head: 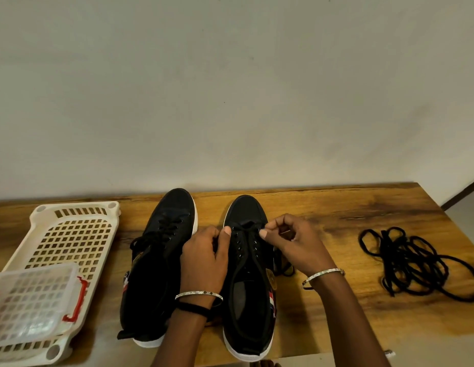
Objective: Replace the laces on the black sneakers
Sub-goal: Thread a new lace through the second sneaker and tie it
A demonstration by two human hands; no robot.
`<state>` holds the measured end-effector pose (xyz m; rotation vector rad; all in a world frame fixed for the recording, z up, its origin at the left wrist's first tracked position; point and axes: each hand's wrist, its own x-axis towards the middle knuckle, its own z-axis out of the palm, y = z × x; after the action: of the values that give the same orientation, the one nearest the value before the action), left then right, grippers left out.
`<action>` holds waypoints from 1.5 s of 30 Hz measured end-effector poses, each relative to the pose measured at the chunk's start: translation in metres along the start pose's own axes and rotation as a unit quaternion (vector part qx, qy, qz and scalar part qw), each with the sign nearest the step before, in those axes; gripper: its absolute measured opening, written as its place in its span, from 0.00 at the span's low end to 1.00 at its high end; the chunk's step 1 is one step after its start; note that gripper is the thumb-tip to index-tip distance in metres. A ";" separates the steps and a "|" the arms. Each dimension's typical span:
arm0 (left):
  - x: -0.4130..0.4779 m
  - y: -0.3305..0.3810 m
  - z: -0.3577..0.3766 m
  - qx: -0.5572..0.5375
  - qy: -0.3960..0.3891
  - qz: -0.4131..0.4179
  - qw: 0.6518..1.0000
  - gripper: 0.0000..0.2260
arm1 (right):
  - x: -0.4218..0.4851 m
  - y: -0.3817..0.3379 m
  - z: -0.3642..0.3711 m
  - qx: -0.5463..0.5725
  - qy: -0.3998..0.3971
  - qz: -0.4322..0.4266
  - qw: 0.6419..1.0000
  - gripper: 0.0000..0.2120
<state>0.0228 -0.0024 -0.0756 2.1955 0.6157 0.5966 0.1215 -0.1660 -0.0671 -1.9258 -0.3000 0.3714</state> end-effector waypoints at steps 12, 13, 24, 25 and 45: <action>-0.004 0.001 0.003 -0.070 -0.006 -0.122 0.990 0.17 | -0.007 -0.001 0.010 -0.202 -0.018 -0.028 0.979 0.08; -0.003 0.001 0.004 -0.072 -0.001 -0.127 0.989 0.18 | -0.007 -0.001 0.010 -0.193 -0.020 -0.021 0.981 0.07; -0.001 0.001 0.006 -0.081 0.005 -0.142 0.986 0.16 | -0.012 -0.007 0.004 -0.080 -0.008 0.029 0.996 0.07; -0.001 0.001 0.005 -0.081 0.001 -0.142 0.986 0.16 | -0.012 -0.008 0.004 -0.034 -0.004 0.033 0.999 0.07; -0.003 -0.001 0.002 -0.071 -0.103 0.009 0.992 0.14 | -0.014 -0.017 0.015 0.075 0.003 0.179 0.981 0.10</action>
<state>0.0210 -0.0043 -0.0783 2.0966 0.4314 0.4040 0.1022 -0.1517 -0.0547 -1.8293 0.0812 0.6075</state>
